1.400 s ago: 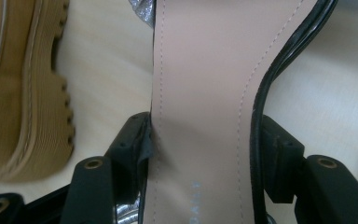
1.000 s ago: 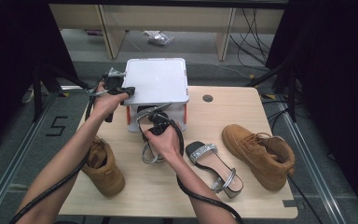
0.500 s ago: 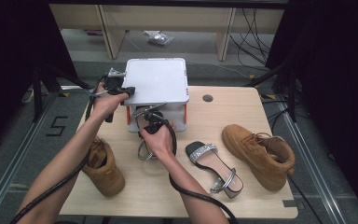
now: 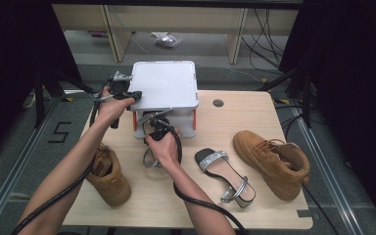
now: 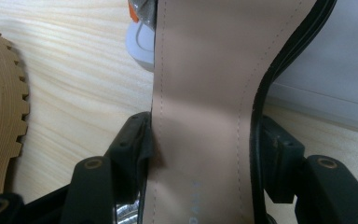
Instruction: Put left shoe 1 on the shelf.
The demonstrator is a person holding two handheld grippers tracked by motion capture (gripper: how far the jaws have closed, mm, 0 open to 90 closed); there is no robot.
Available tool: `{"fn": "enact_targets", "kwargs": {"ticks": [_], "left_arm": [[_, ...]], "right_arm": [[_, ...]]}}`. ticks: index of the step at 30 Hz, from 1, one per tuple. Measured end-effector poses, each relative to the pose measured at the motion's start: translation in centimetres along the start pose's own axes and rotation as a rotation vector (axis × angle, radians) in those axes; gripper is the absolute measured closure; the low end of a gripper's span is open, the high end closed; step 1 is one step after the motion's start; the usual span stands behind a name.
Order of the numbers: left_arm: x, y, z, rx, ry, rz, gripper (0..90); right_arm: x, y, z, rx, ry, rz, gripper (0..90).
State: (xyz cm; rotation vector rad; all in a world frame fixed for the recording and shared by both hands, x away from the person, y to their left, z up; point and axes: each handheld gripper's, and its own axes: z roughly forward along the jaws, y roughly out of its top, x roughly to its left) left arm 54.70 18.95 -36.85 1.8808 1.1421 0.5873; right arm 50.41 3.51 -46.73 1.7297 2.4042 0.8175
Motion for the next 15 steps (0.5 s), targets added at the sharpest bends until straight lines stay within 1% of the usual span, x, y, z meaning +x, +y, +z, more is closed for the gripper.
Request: {"fn": "enact_targets", "kwargs": {"ticks": [1,2,3,6,7,8,9,10,11,12,15], "left_arm": [[0.0,0.0,0.0,0.000,0.000,0.000,89.3],[0.0,0.0,0.0,0.002,0.001,0.003,89.3],[0.0,0.0,0.0,0.003,0.001,0.003,89.2],[0.0,0.0,0.0,0.004,0.001,0.004,89.3],[0.0,0.0,0.0,0.003,0.001,0.004,89.3],[0.0,0.0,0.0,0.003,0.002,0.005,89.3],[-0.1,0.1,0.0,0.008,0.007,0.006,89.3],[-0.1,0.0,0.0,0.007,0.006,0.007,89.3],[-0.1,0.0,0.0,0.007,0.006,0.008,89.3],[-0.1,0.0,0.0,0.007,0.006,0.008,89.3],[0.0,0.1,0.0,0.005,0.000,0.006,89.3]], "right_arm": [[-0.2,0.1,0.2,-0.008,0.005,-0.014,43.5],[-0.2,0.1,0.2,-0.012,-0.007,-0.008,43.5],[-0.1,0.1,0.2,-0.009,-0.001,0.001,43.4],[-0.3,0.2,0.4,-0.003,0.002,-0.012,43.2],[-0.5,0.2,0.6,-0.006,-0.013,-0.016,43.1],[-0.7,0.1,0.9,-0.009,-0.030,-0.039,43.0],[-0.7,0.1,0.9,-0.009,-0.030,-0.039,43.0],[-0.7,0.1,1.1,-0.008,-0.035,-0.026,42.9],[-0.7,0.0,1.1,0.002,-0.025,-0.029,42.5],[-0.7,0.0,1.1,-0.001,-0.006,-0.018,42.5],[-0.7,0.0,1.1,0.006,-0.011,-0.021,40.5]]}}
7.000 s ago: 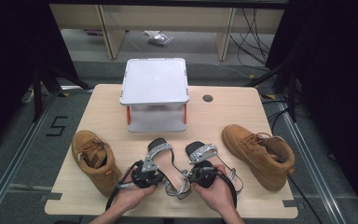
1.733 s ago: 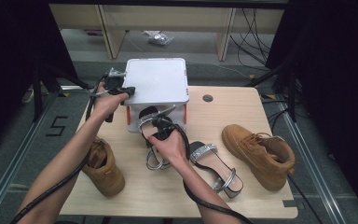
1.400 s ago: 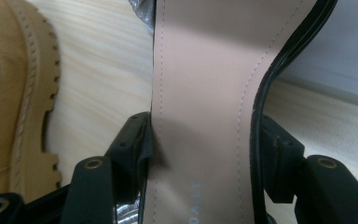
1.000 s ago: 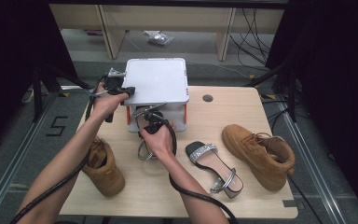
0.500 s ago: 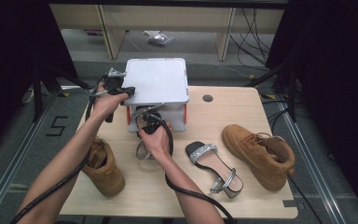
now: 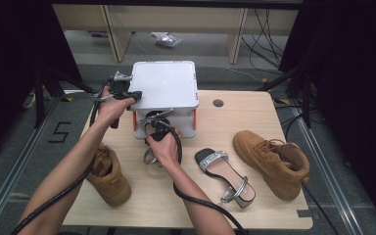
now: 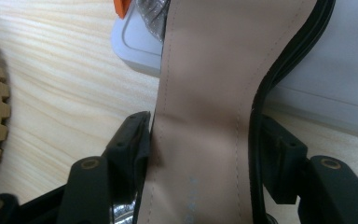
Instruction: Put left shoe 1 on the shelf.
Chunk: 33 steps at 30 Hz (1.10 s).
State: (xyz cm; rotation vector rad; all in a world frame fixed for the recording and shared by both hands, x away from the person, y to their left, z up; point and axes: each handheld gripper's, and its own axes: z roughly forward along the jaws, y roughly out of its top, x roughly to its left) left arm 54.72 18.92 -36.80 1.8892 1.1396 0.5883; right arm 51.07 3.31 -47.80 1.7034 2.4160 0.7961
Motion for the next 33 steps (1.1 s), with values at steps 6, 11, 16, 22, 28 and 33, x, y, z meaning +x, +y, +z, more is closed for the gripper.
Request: {"fn": "enact_targets", "kwargs": {"ticks": [6,11,16,22,28,33], "left_arm": [[0.0,0.0,0.0,0.002,0.005,0.005,89.3],[0.0,0.0,0.0,0.005,0.005,0.003,89.3],[0.0,0.0,-0.1,0.003,0.005,0.002,89.3],[-0.1,0.1,0.0,0.005,0.011,0.006,89.4],[-0.1,0.1,0.0,0.011,0.010,0.009,89.4],[-0.1,0.1,0.0,0.010,0.011,0.009,89.4]], "right_arm": [[-0.3,0.0,-1.0,-0.049,-0.027,-0.011,32.3],[-0.4,-0.5,-2.8,-0.082,-0.006,-0.020,31.9],[-0.6,-1.9,-5.4,-0.114,0.044,-0.045,34.3],[-1.5,-3.9,-8.9,-0.157,0.080,-0.107,45.6],[-2.1,-5.1,-10.7,-0.171,0.075,-0.134,60.6],[-2.6,-6.3,-10.8,-0.130,0.084,-0.129,77.5]]}}
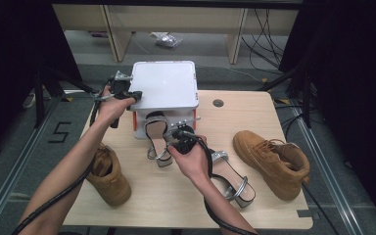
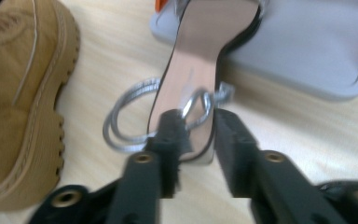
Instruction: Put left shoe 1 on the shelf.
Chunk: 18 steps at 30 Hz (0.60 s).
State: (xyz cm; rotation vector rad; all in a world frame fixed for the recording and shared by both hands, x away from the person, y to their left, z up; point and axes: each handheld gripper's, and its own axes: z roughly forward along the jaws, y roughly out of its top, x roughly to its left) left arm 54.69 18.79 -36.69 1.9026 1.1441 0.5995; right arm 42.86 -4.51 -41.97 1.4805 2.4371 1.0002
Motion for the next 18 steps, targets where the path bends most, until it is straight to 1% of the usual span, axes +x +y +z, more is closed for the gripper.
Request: {"fn": "enact_targets", "kwargs": {"ticks": [1,5,6,7,8,9,12,15,16,17,18], "left_arm": [[0.0,0.0,0.0,-0.001,0.000,-0.001,89.4],[0.0,0.0,0.0,-0.002,0.001,-0.002,89.4],[0.0,0.0,0.0,-0.002,0.001,-0.002,89.4],[0.0,0.0,0.0,-0.001,0.000,-0.001,89.4],[0.0,0.0,0.0,-0.001,0.000,-0.001,89.4],[0.0,0.0,0.0,0.000,-0.001,-0.001,89.4],[0.0,0.0,0.0,-0.001,0.000,-0.002,89.4],[0.0,0.0,0.0,-0.002,-0.001,-0.002,89.4],[0.0,0.0,0.0,0.000,-0.001,-0.001,89.4],[0.1,0.0,0.0,0.001,-0.006,-0.001,89.4],[0.1,0.0,0.0,0.005,-0.006,-0.001,89.4]], "right_arm": [[-0.1,-0.5,0.0,0.007,-0.006,-0.017,82.7],[-0.1,-0.9,0.0,0.010,-0.002,-0.008,88.2],[-0.1,-1.1,0.0,0.012,-0.004,-0.020,90.0],[-0.1,-1.3,0.0,0.013,-0.011,-0.016,90.0],[0.0,-1.4,0.0,0.015,-0.006,-0.016,90.0],[0.1,-1.6,0.1,0.023,-0.005,-0.005,90.0],[0.0,-2.0,0.2,0.038,-0.007,-0.017,90.0],[0.1,-2.3,0.3,0.052,-0.003,-0.010,90.0],[0.2,-2.7,0.6,0.061,-0.001,-0.028,90.0],[0.4,-2.8,0.7,0.079,-0.004,-0.019,90.0],[0.6,-3.0,0.9,0.083,0.005,-0.021,90.0]]}}
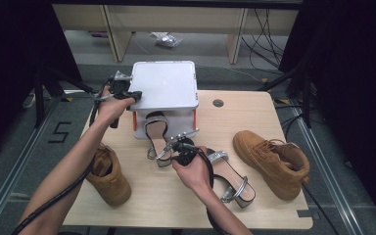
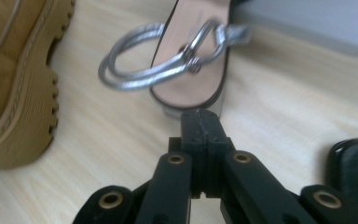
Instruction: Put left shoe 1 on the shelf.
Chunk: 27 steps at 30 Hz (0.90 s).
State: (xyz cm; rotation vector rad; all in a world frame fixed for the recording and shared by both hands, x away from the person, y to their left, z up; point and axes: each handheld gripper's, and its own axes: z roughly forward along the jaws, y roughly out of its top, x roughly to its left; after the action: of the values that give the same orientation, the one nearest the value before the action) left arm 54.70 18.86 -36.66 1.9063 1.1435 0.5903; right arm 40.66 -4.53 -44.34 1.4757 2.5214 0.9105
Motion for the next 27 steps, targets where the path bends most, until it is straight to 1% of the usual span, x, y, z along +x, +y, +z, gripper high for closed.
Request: {"fn": "enact_targets", "kwargs": {"ticks": [1,3,5,7,8,9,10,11,12,13,14,15,18,19,27], "left_arm": [[0.0,0.0,0.0,0.001,0.002,0.000,89.4],[0.0,0.0,0.0,-0.003,0.001,0.000,89.4],[-0.1,0.0,0.0,-0.002,0.005,0.001,89.4],[-0.1,0.0,0.0,-0.004,0.000,-0.001,89.4],[-0.1,0.0,0.0,-0.004,0.000,-0.001,89.4],[0.0,0.0,0.0,-0.004,0.000,-0.001,89.4],[0.0,0.0,0.0,-0.003,-0.002,-0.001,89.4],[0.0,0.0,0.0,-0.003,-0.001,0.000,89.5],[0.0,0.0,0.0,-0.003,-0.003,-0.001,89.4],[0.0,0.0,0.0,-0.003,-0.003,-0.001,89.4],[0.0,0.0,0.0,-0.002,-0.004,0.000,89.4],[0.0,0.0,0.0,-0.003,-0.004,0.000,89.4],[0.0,0.0,0.0,-0.003,-0.005,0.001,89.4],[0.0,0.0,0.0,-0.003,-0.005,0.001,89.4],[0.0,-0.1,0.0,-0.003,-0.006,-0.002,89.4]], "right_arm": [[0.0,-0.1,0.3,0.006,0.003,-0.017,90.0],[0.2,-0.2,0.5,0.011,0.005,-0.012,90.0],[0.3,-0.4,1.2,0.013,0.011,-0.018,90.0],[0.5,-0.4,1.9,0.009,0.007,-0.030,90.0],[0.5,-0.4,1.9,0.009,0.007,-0.030,90.0],[0.6,-0.3,2.3,0.007,0.008,-0.023,90.0],[0.6,-0.2,2.5,0.004,0.006,-0.038,90.0],[0.7,-0.2,2.6,0.004,-0.002,-0.040,90.0],[0.7,-0.1,2.8,0.015,0.001,-0.026,90.0],[0.7,-0.1,2.9,0.017,0.005,-0.025,90.0],[0.6,-0.1,3.1,0.011,0.010,-0.047,90.0],[0.8,-0.1,3.1,0.015,0.011,-0.031,90.0],[1.0,-0.2,3.1,0.017,0.008,-0.019,90.0],[1.0,-0.2,3.1,0.013,0.010,-0.026,90.0],[1.1,-0.1,3.3,0.000,0.014,-0.022,90.0]]}}
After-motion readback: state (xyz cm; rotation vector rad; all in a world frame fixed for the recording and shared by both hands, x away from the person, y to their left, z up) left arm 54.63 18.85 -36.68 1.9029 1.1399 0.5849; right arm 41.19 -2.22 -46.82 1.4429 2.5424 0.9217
